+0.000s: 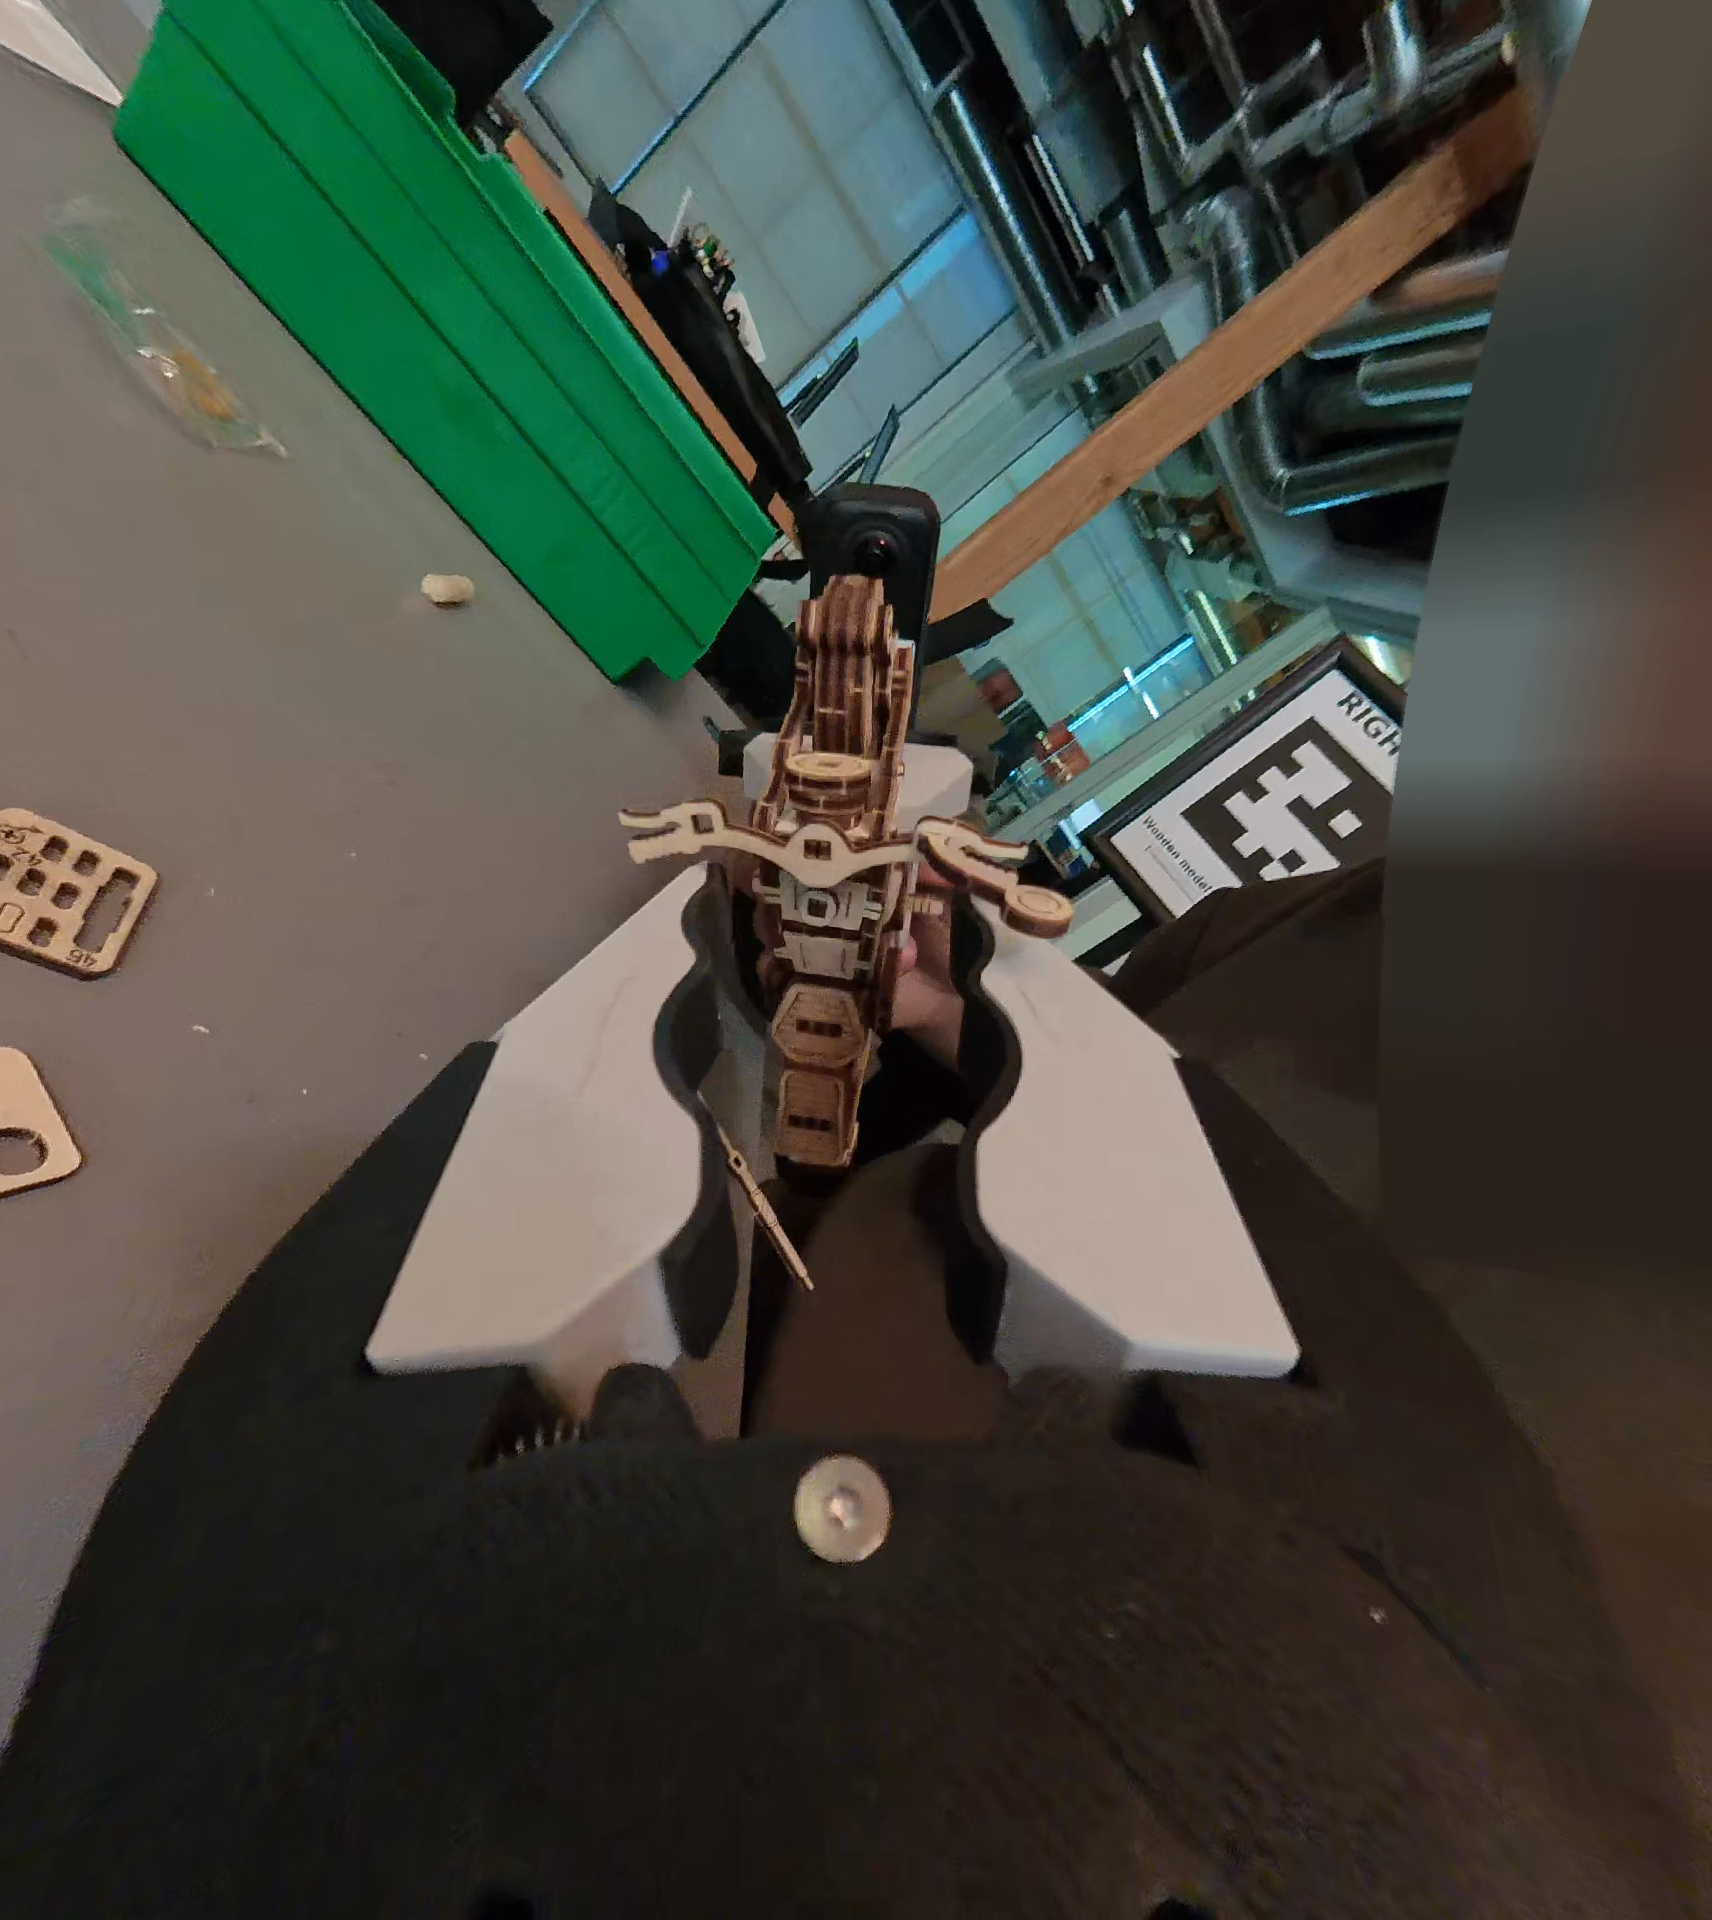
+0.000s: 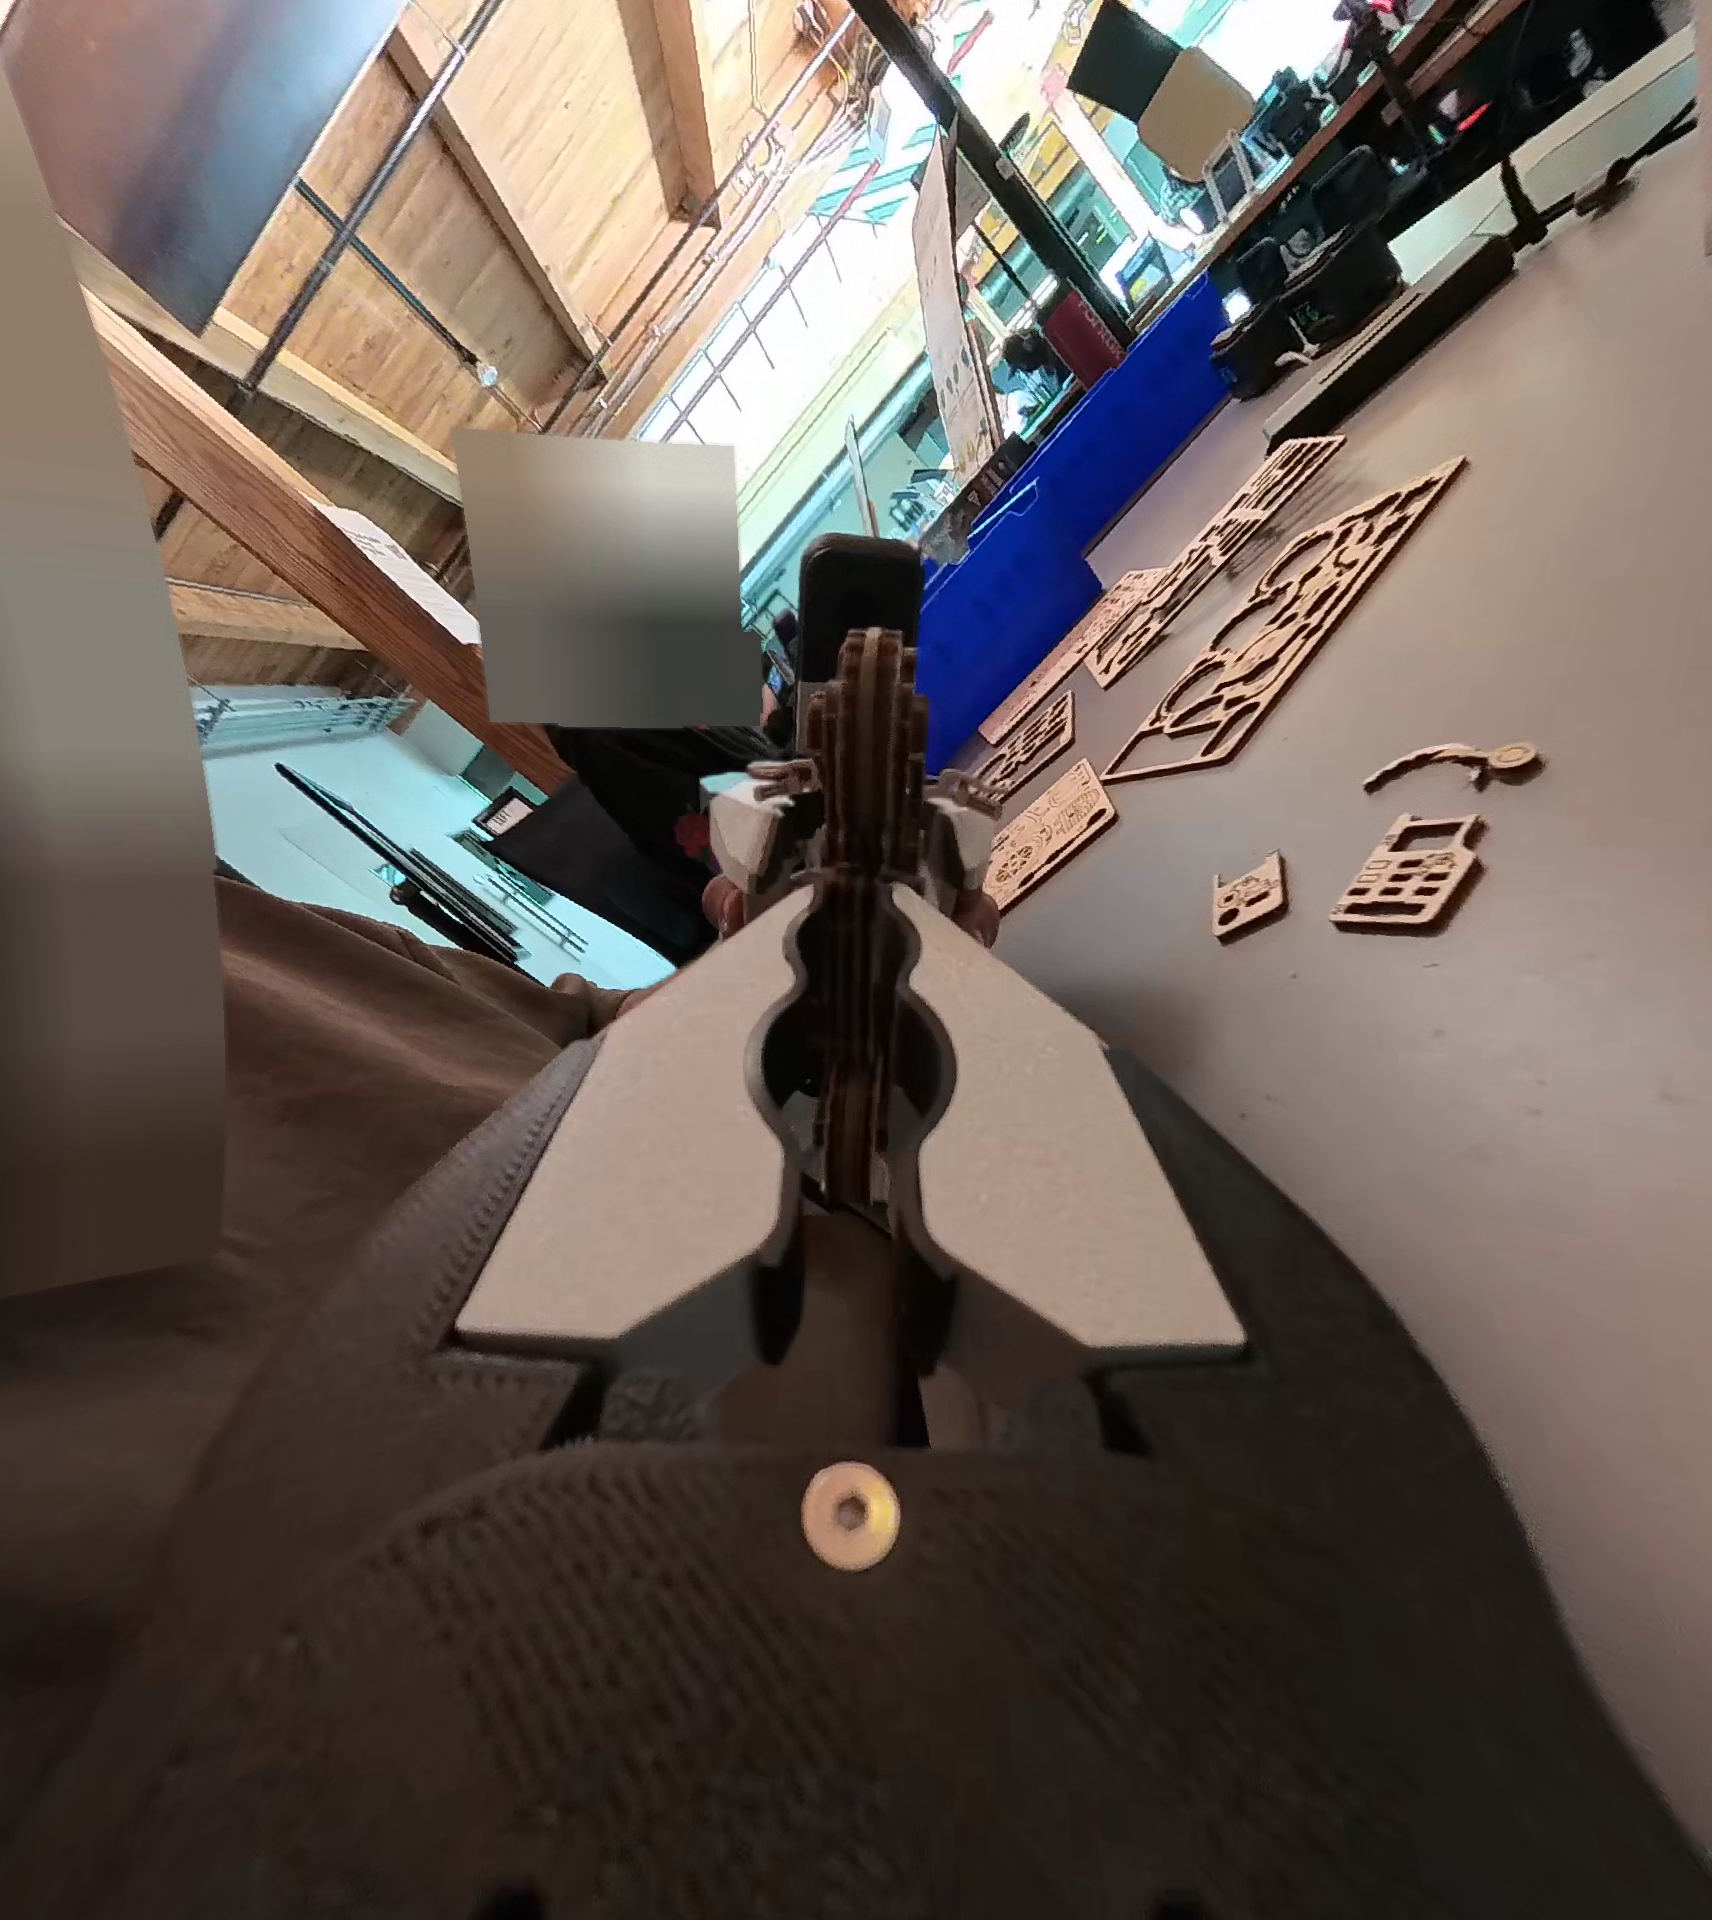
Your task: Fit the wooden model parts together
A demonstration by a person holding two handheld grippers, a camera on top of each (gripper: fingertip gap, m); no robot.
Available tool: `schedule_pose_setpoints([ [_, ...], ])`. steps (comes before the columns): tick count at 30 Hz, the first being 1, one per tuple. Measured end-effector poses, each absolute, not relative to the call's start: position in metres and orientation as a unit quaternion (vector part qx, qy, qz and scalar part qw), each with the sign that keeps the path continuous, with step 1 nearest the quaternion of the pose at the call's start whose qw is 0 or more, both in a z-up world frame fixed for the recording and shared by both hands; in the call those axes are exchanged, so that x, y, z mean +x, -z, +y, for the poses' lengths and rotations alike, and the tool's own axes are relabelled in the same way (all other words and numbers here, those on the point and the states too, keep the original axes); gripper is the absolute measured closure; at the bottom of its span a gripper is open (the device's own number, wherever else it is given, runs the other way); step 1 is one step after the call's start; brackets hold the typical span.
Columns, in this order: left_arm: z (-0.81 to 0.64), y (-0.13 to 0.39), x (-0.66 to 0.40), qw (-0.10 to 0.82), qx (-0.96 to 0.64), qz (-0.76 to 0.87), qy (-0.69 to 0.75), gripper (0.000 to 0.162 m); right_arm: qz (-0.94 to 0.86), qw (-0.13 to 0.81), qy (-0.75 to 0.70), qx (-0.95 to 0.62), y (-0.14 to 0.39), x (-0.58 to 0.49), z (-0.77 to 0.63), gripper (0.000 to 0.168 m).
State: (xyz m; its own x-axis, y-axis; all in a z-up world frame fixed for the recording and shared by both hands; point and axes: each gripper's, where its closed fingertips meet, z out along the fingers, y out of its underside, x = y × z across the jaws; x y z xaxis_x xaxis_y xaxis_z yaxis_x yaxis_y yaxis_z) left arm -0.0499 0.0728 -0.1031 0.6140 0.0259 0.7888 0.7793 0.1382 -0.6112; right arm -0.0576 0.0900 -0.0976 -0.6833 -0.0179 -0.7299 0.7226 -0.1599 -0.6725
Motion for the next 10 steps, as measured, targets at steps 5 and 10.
schedule_pose_setpoints([
  [5,0.0733,0.1081,-0.0488,0.665,-0.610,-0.336,0.271,0.127,0.574,0.277,0.708,0.302,0.0946,-0.0600,0.0935,0.162],
  [10,0.0709,0.1070,-0.0504,0.668,-0.608,-0.336,0.269,0.139,0.562,0.291,0.710,0.307,0.0943,-0.0612,0.0947,0.162],
])
